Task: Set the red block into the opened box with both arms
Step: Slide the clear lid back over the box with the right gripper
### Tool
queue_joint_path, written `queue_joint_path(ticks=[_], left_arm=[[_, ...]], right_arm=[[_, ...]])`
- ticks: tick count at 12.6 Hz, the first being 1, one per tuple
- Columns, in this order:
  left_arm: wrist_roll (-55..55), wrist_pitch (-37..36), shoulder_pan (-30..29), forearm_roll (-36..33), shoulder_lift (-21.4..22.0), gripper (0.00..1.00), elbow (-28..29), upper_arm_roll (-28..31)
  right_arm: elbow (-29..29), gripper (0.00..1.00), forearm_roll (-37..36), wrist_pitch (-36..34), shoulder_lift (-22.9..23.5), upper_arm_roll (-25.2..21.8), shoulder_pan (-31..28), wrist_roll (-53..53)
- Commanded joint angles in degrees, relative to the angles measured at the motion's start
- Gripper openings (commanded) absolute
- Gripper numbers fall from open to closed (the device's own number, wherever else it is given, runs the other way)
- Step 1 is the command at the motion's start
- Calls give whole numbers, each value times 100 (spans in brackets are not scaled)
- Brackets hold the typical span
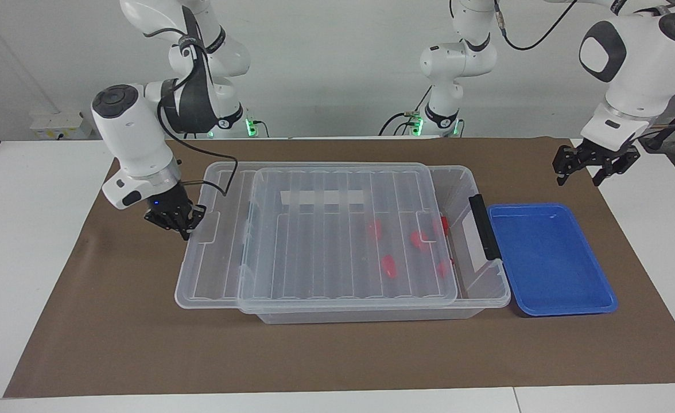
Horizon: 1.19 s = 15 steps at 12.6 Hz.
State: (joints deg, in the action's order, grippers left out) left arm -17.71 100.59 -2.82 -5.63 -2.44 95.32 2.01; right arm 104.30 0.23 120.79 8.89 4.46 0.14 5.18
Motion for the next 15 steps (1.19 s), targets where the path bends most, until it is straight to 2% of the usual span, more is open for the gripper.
queue_joint_path(ticks=[1,3,4,5,6,7,10,11,13,15], left_arm=[[-215,163,-8,80,218,100,241,-104],[-224,32,9,80,288,100,180,-139],[-215,-230,314,88,410,100,75,-44],[-206,-546,796,88,464,100,5,218],[-206,-654,1523,80,647,100,39,708],[-197,-707,2034,71,779,100,91,905],[-223,-672,2136,71,815,100,188,872],[-258,-725,2006,79,842,100,197,724],[-189,-1171,1558,358,737,100,-301,451],[527,-1034,1538,616,745,100,-278,318]], right_arm=[[12,0,47,138,42,20,214,88],[12,0,47,138,42,20,389,88],[12,0,47,138,42,20,451,79],[12,0,47,121,42,29,504,71],[20,0,47,103,34,29,592,71],[12,0,47,59,33,29,662,71],[3,0,47,50,33,38,733,62],[-6,0,47,50,33,38,733,62],[-49,0,47,41,33,38,724,27],[-76,0,47,33,-1,38,698,35]])
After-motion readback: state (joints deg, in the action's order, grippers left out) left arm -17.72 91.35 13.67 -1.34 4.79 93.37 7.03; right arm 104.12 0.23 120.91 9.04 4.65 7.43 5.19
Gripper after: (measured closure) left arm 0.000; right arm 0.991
